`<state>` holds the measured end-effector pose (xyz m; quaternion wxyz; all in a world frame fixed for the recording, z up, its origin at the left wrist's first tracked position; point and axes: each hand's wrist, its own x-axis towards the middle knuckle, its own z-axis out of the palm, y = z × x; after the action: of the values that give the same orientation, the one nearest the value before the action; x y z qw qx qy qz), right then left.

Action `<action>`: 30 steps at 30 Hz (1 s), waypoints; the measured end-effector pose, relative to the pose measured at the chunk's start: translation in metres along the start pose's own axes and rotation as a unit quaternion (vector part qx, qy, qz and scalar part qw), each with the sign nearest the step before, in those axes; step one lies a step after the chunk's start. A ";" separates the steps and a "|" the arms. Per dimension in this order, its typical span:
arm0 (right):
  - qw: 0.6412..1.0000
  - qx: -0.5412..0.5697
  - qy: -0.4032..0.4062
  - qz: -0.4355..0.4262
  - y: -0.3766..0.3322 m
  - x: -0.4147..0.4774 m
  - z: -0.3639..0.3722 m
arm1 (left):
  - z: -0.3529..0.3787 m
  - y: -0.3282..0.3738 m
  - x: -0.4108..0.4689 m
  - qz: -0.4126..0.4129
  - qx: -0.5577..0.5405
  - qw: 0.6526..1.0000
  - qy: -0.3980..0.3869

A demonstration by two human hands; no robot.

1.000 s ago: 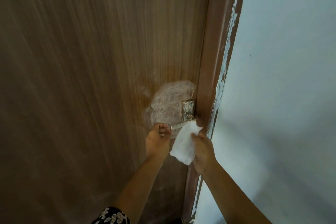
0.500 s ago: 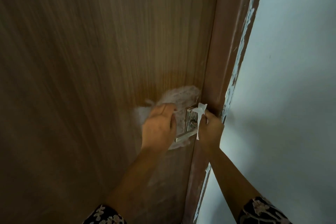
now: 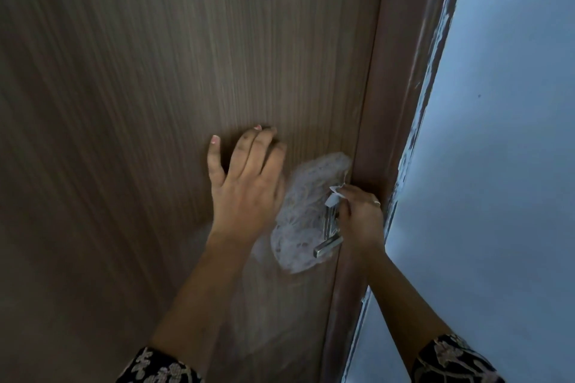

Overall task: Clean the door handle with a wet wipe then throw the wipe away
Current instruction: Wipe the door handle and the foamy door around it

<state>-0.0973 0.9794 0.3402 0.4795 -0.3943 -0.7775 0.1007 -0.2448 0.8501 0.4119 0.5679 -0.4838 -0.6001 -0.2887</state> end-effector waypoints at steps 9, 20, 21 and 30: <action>0.976 -0.081 -0.028 -0.198 0.011 -0.004 -0.001 | 0.008 -0.005 -0.004 0.026 0.056 0.998 0.007; 0.996 0.036 0.016 0.081 0.000 0.012 0.005 | 0.012 -0.004 -0.006 0.025 0.066 0.997 0.026; 0.999 0.006 0.004 0.031 -0.003 0.007 0.005 | 0.012 -0.004 -0.007 0.023 0.065 0.997 0.027; 0.997 -0.048 -0.057 -0.013 0.012 0.008 -0.005 | 0.014 0.000 -0.008 0.002 0.055 0.998 0.025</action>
<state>-0.0888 0.9922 0.3418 0.4163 -0.4004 -0.8125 0.0789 -0.2519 0.8607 0.4017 0.6090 -0.4457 -0.5996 -0.2663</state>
